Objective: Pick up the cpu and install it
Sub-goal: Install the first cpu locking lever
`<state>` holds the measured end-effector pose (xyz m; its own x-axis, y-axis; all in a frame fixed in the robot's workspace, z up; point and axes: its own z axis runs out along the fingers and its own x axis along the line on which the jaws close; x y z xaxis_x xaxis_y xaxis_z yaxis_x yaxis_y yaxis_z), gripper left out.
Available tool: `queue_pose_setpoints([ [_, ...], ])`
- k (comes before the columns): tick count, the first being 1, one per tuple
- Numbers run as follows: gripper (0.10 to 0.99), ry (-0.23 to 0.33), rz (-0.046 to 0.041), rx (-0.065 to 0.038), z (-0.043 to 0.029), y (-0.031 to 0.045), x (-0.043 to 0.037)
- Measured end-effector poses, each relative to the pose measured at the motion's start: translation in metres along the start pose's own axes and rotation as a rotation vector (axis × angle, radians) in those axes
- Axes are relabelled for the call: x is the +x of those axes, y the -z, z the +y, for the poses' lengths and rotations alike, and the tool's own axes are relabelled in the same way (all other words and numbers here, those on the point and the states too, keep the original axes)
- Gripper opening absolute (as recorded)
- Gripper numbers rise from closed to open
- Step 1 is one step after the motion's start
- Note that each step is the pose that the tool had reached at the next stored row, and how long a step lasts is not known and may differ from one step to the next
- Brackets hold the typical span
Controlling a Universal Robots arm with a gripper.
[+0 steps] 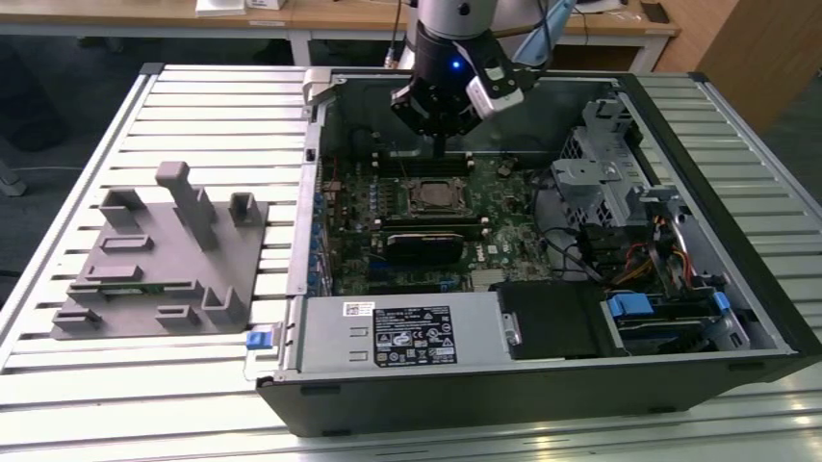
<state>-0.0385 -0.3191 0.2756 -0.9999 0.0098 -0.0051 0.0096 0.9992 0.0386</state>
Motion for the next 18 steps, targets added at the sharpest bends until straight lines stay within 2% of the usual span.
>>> queue_pose_setpoints([
  [18, 0.106, 0.000, 0.0000, 0.000, -0.0001, 0.0000, 0.0054],
])
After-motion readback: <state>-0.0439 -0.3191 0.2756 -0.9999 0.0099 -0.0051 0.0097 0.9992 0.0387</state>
